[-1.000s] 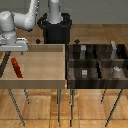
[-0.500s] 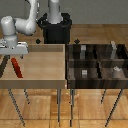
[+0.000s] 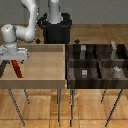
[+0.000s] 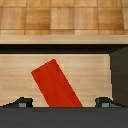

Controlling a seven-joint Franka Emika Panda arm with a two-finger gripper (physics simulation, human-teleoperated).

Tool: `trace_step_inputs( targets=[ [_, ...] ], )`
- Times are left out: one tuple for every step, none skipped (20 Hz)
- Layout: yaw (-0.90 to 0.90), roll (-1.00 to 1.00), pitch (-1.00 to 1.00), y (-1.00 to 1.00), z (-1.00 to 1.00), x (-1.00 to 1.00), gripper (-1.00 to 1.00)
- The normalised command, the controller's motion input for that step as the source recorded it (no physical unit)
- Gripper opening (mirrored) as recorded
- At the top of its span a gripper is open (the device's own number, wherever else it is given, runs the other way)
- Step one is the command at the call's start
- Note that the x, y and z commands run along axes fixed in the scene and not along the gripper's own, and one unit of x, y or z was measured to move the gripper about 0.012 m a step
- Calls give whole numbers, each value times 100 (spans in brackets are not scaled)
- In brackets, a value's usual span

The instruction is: Place the box of cereal into the appropriate compartment.

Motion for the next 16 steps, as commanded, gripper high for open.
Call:
trace_step_inputs(
  targets=[
    [0,0,0,0,-100,0,100],
    [0,0,0,0,-100,0,100],
    [0,0,0,0,-100,0,100],
    [0,0,0,0,0,0,-100],
    [0,0,0,0,0,0,-100],
    [0,0,0,0,0,0,-100],
    [0,0,0,0,0,0,-100],
    [0,0,0,0,0,0,-100],
    [0,0,0,0,0,0,-100],
    [0,0,0,0,0,0,-100],
    [0,0,0,0,0,0,-100],
    [0,0,0,0,0,0,-100],
    [0,0,0,0,0,0,-100],
    [0,0,0,0,0,0,-100],
    [0,0,0,0,0,0,-100],
    [0,0,0,0,0,0,-100]
  ],
)
